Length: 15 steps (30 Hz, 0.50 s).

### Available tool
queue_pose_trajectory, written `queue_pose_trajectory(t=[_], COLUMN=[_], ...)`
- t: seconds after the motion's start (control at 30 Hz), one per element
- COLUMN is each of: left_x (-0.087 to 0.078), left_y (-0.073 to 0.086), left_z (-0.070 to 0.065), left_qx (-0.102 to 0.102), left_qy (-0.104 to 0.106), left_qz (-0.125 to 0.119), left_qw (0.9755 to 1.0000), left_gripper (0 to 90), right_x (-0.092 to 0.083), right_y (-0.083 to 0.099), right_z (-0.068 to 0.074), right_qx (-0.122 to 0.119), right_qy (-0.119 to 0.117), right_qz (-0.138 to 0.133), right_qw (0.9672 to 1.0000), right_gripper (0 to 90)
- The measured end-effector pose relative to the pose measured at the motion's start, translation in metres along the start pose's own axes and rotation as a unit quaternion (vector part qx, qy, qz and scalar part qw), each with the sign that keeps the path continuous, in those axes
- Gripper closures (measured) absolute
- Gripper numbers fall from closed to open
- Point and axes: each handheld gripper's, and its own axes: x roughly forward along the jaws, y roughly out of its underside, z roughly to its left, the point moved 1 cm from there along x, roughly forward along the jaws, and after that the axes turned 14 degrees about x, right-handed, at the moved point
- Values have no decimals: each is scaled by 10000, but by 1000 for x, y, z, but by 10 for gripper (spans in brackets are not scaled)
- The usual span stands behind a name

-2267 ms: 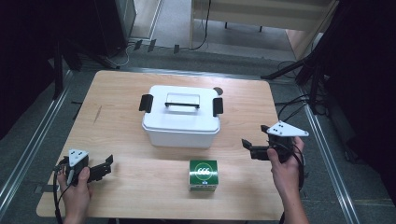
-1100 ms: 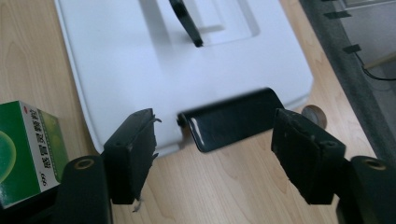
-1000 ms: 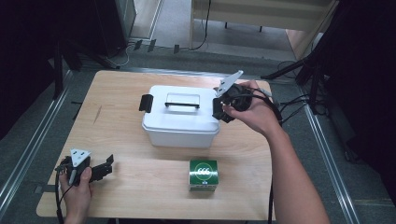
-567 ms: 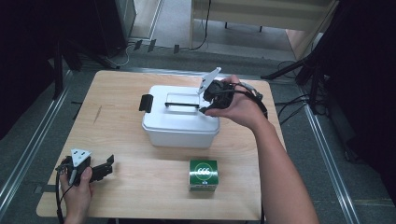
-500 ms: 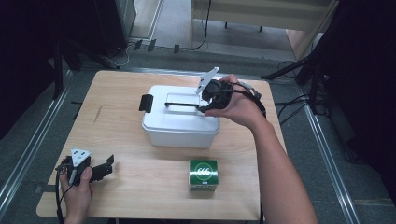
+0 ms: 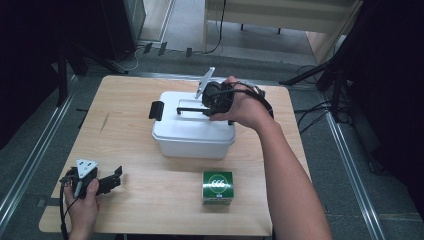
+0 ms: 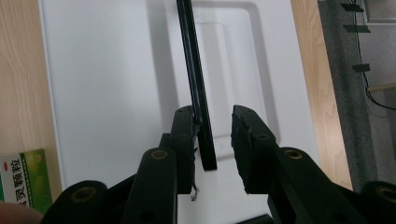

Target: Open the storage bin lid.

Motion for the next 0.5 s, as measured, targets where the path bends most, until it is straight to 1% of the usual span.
queue_pose_trajectory(t=[0.07,0.1,0.17,0.27,0.33,0.43,0.47,0.5], left_x=[0,0,0,0,0,0,0,0], left_y=[0,0,0,0,0,0,0,0], left_z=[0,0,0,0,0,0,0,0], left_qx=[16,19,13,-9,-10,4,-10,-11], left_qy=[0,2,9,23,34,44,40,37], left_qz=[7,9,8,1,-2,5,-2,-1], left_qw=[10000,10000,10000,10000,10000,10000,10000,10000], left_gripper=[84,84,84,85,85,86,86,86], right_x=[1,2,4,7,9,11,11,12], right_y=[-2,-5,-11,-16,-19,-25,-27,-28], right_z=[1,1,2,5,5,7,7,8], right_qx=[-15,-70,-141,-205,-279,-275,-331,-318], right_qy=[19,44,-4,19,-24,-45,-53,-50], right_qz=[30,53,66,118,142,149,144,141], right_qw=[10000,10000,9999,9997,9995,9995,9993,9994], right_gripper=[724,736,762,765,769,780,782,784])
